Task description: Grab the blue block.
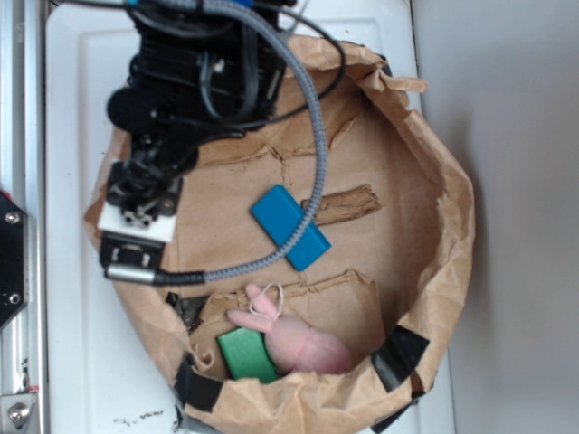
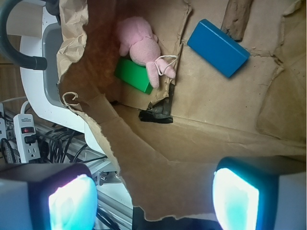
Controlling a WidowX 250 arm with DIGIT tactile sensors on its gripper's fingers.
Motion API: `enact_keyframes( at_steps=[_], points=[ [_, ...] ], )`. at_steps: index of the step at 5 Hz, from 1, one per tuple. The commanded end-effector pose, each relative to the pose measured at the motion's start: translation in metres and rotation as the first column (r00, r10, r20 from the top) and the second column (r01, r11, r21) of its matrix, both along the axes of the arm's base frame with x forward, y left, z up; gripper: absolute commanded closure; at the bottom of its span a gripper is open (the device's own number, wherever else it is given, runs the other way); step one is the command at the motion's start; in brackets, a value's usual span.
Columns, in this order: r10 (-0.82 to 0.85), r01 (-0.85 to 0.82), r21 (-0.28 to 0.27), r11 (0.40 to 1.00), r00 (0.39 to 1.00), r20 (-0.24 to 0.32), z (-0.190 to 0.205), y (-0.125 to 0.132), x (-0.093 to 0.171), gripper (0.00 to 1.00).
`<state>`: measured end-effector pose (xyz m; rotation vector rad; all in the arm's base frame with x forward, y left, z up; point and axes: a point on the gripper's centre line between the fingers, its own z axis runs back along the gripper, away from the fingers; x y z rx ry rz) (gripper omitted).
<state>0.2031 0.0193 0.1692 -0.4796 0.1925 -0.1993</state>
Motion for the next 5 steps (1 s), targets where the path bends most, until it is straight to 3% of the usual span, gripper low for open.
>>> enact_keyframes(
  at_steps=[1,2,3,4,5],
  points=[
    [0.041,-0.051,0.045,0.998,0.980,0.193,-0.010,-0.012,0.031,0.00],
    [0.050,-0.070,0.071,0.995,0.964,0.260,-0.023,-0.022,0.021,0.00],
    [-0.006,-0.036,0.120,0.992,0.943,0.332,-0.033,-0.028,-0.005,0.00],
    [0.022,-0.105,0.226,0.968,0.939,0.344,-0.057,-0.025,0.004,0.00],
    [0.076,-0.161,0.266,0.950,0.950,0.304,-0.074,-0.017,0.053,0.00]
  ],
)
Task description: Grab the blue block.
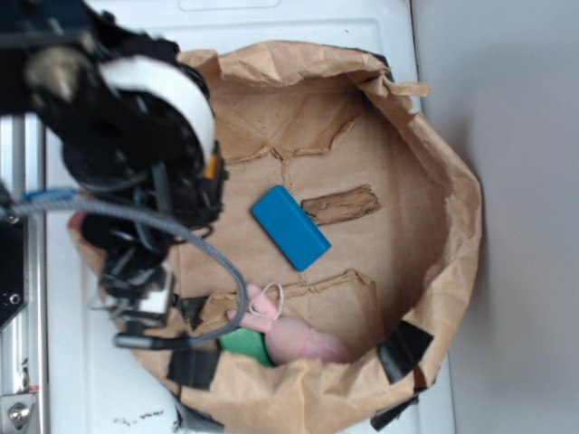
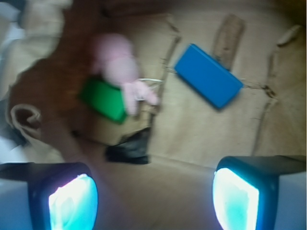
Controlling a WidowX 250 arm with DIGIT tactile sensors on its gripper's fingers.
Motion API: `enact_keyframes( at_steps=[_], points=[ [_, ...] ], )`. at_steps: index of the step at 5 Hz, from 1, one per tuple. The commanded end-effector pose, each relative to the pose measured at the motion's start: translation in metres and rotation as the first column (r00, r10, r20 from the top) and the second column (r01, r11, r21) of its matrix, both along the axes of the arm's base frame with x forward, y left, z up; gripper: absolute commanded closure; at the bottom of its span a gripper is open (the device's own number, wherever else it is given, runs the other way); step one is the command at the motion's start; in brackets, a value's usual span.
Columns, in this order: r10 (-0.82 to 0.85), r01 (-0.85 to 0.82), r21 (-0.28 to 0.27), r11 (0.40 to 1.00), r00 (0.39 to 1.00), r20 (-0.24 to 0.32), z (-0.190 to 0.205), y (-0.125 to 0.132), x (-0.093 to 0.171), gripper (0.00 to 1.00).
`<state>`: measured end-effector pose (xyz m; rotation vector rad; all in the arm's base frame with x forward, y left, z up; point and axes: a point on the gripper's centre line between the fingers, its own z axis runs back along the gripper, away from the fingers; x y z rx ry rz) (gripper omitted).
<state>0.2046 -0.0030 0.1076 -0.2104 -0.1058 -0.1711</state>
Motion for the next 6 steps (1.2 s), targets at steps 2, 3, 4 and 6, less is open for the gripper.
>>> enact_keyframes(
  at_steps=[2,3,4,6],
  points=[
    [0.117,-0.117,0.000,0.993,0.992,-0.053,0.005,0.011,0.091,0.00],
    [0.063,-0.062,0.030,0.998,0.998,-0.015,-0.007,0.011,0.080,0.00],
    [0.025,-0.025,0.051,0.998,1.000,0.003,-0.014,0.014,0.068,0.00],
    [0.015,-0.017,0.089,0.996,1.000,0.023,-0.029,0.016,0.073,0.00]
  ],
)
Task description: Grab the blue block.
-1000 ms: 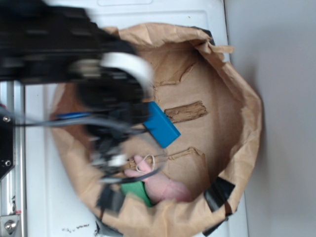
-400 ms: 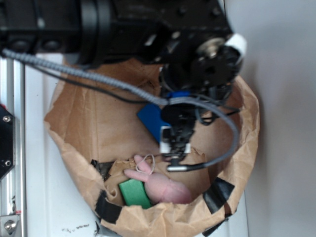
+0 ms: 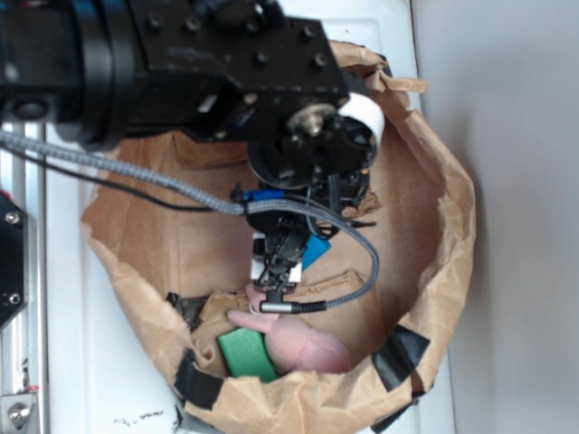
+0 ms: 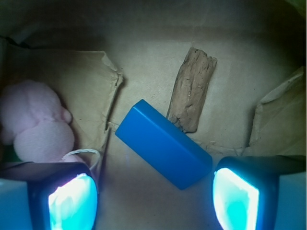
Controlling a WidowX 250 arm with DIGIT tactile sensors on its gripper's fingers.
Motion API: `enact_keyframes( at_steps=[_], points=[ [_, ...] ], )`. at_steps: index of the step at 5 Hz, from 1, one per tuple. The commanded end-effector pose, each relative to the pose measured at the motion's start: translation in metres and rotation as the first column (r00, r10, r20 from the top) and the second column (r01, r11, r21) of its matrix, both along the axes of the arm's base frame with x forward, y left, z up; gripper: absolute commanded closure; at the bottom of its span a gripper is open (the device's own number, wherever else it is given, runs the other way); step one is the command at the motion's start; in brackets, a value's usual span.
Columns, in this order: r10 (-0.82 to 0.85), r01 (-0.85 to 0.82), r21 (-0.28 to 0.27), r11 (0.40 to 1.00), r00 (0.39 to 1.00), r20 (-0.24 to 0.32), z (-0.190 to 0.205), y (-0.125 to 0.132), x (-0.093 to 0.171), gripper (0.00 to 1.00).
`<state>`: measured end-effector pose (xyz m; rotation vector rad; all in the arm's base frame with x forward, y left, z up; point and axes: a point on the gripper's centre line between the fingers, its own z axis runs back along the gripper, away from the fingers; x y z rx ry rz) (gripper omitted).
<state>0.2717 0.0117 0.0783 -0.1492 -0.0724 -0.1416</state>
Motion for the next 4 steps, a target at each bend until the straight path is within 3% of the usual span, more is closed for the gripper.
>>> enact_keyframes(
  at_steps=[1,2,3,4],
  points=[
    [-0.085,0.081,0.038,0.996,0.989,0.118,-0.006,0.001,0.011,0.00],
    [-0.135,0.129,0.044,0.991,0.969,0.209,-0.007,-0.003,0.024,0.00],
    [-0.183,0.169,0.078,0.982,0.953,0.241,-0.015,-0.010,0.031,0.00],
    [-0.275,0.256,0.136,0.957,0.949,0.152,-0.036,-0.012,0.023,0.00]
  ],
)
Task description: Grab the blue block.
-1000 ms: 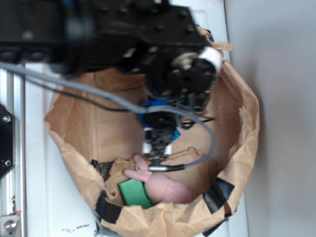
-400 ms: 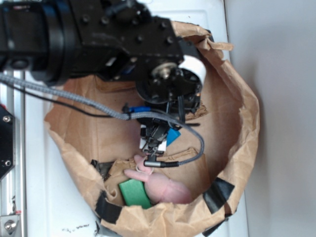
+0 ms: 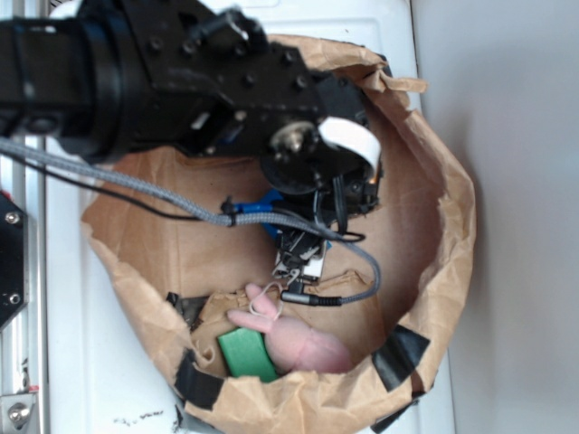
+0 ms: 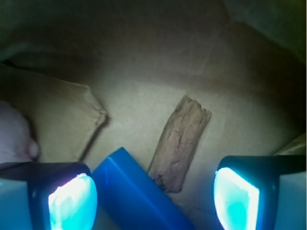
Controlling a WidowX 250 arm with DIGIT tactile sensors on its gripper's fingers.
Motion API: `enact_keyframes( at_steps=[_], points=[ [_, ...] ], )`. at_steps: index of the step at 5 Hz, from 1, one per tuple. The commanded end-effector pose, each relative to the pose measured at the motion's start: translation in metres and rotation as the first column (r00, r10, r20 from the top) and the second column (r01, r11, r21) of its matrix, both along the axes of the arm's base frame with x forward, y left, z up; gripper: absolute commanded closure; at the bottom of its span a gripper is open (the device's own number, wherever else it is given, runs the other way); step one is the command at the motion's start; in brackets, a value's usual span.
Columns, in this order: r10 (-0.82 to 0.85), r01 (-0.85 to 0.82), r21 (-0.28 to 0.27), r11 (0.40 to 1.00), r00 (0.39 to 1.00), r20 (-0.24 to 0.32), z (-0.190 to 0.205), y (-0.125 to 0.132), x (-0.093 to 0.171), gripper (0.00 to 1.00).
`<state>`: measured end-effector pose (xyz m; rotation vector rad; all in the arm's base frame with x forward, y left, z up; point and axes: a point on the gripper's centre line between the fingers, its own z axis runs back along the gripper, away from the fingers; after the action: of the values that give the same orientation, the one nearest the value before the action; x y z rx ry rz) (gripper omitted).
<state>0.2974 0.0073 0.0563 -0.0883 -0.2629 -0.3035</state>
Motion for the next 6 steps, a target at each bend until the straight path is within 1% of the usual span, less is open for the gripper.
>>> enact_keyframes(
  at_steps=[1,2,3,5,6],
  points=[
    [-0.157,0.165,0.110,0.980,0.984,-0.081,-0.020,-0.006,-0.015,0.00],
    [-0.154,0.165,0.152,0.975,0.985,-0.076,-0.030,-0.007,-0.012,0.00],
    [-0.117,0.123,0.182,0.976,0.992,-0.041,-0.036,-0.006,-0.006,1.00],
    [-0.095,0.101,0.151,0.983,0.994,-0.046,-0.033,-0.003,0.008,1.00],
    [-0.072,0.078,0.131,0.988,0.996,-0.053,-0.025,-0.002,0.008,1.00]
  ],
)
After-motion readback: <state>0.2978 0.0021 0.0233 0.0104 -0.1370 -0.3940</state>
